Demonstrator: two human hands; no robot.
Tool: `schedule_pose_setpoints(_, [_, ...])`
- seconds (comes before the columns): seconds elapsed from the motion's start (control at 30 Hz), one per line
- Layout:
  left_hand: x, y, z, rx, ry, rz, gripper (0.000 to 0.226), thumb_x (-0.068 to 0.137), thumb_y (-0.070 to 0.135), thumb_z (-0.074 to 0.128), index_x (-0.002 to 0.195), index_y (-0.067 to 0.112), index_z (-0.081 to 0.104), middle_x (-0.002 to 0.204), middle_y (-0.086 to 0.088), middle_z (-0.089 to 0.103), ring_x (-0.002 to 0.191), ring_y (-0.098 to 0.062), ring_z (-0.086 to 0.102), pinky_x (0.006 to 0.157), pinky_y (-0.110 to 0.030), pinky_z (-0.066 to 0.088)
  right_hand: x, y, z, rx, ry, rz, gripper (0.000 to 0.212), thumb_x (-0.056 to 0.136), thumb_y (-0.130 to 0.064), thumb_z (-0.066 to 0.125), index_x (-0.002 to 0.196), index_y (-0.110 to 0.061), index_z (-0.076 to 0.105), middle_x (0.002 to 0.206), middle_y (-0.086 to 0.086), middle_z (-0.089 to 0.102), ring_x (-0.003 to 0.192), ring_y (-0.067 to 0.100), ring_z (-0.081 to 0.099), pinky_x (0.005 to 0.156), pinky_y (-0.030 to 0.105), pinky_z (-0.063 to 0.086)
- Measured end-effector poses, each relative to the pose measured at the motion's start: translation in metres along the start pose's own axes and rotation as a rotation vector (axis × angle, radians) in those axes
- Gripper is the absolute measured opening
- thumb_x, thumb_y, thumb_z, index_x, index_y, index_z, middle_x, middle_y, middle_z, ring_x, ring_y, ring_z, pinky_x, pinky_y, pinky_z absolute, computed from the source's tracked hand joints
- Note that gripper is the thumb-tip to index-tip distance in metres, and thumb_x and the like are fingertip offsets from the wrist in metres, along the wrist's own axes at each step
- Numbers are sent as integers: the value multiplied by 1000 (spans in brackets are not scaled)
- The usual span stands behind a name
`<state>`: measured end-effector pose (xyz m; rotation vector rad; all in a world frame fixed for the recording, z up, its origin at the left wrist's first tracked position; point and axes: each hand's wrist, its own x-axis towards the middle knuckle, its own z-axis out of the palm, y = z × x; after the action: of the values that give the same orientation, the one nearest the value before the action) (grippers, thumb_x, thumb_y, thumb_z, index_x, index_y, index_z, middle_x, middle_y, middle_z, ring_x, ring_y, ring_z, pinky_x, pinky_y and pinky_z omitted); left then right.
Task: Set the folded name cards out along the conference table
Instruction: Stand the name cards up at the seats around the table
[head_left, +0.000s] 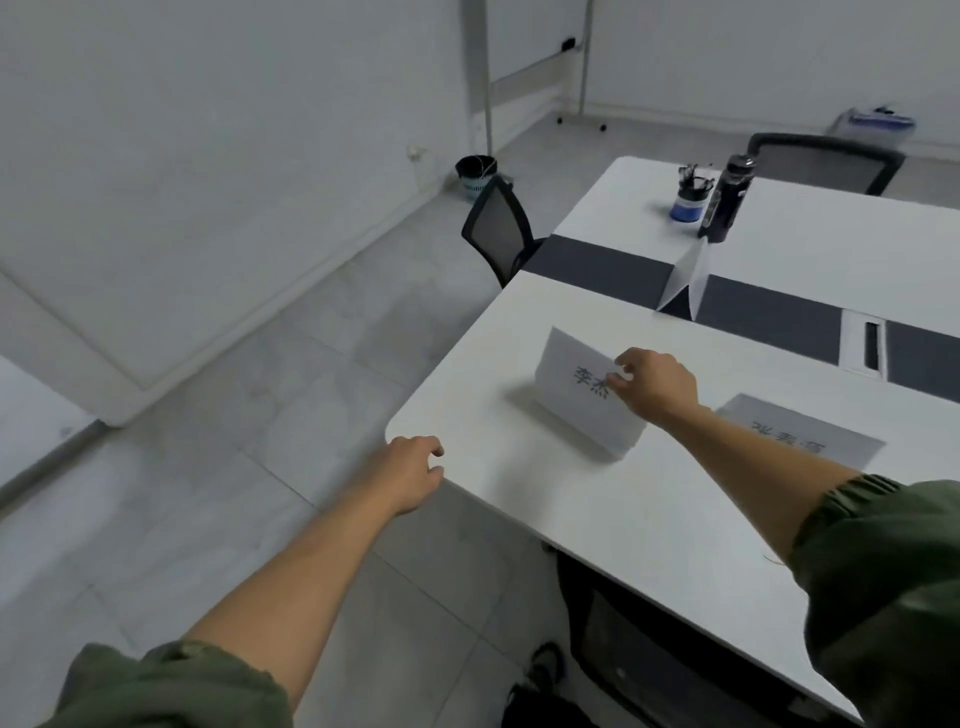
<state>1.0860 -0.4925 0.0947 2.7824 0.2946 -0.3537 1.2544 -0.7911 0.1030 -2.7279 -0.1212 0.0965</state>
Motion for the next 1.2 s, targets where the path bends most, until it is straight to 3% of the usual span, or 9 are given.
schedule_pose_setpoints(0.1, [38,-3,-1,12,-48,18,36,92,30,49,127,25,55,107,1,65,99,-20,59,85,-36,50,39,1,5,17,-36,59,53,86,-48,65,132,-25,55,130,2,62,116,26,58,89,36,47])
schedule_pose_setpoints(0.2, [75,-5,-6,33,-76,28,35,93,30,50,127,24,56,105,1,66,102,-20,58,86,-35,49,76,7,20,95,-291,163,68,80,-50,72,139,-23,49,134,6,59,120,27,56,97,38,46])
schedule_pose_setpoints(0.3, [110,-8,-10,52,-128,24,36,93,31,50,127,24,55,107,1,66,99,-20,59,85,-34,50,104,18,33,186,-530,216,59,77,-43,77,128,-19,59,121,9,64,103,29,63,95,42,51])
schedule_pose_setpoints(0.5, [149,-7,0,84,-211,42,35,93,31,50,127,24,55,105,2,66,101,-20,59,86,-36,50,131,29,35,313,-757,249,37,80,-37,74,114,-23,68,109,6,71,96,27,69,94,44,54])
schedule_pose_setpoints(0.77, [206,22,-9,116,-234,154,35,94,30,52,128,22,56,108,1,67,102,-20,59,88,-35,49,131,25,21,361,-704,277,37,77,-21,74,113,-17,67,100,4,69,87,27,69,68,30,56])
schedule_pose_setpoints(1.03, [272,95,-27,162,-222,425,51,88,37,60,135,21,47,133,0,50,122,-20,49,93,-34,44,108,47,-39,498,-567,339,30,84,-24,69,112,-20,58,103,7,71,90,26,70,79,35,59])
schedule_pose_setpoints(1.13, [297,131,-26,244,-248,559,43,82,41,65,114,15,51,118,-2,52,103,-21,52,82,-34,46,83,66,-58,547,-445,436,27,85,-26,67,109,-21,57,100,8,70,87,26,70,73,31,58])
schedule_pose_setpoints(1.2, [312,147,-26,286,-233,633,37,80,42,68,98,16,49,106,-2,52,91,-21,51,75,-33,46,63,75,-64,590,-377,522,39,74,-34,69,109,-21,58,98,7,70,84,25,71,67,27,57])
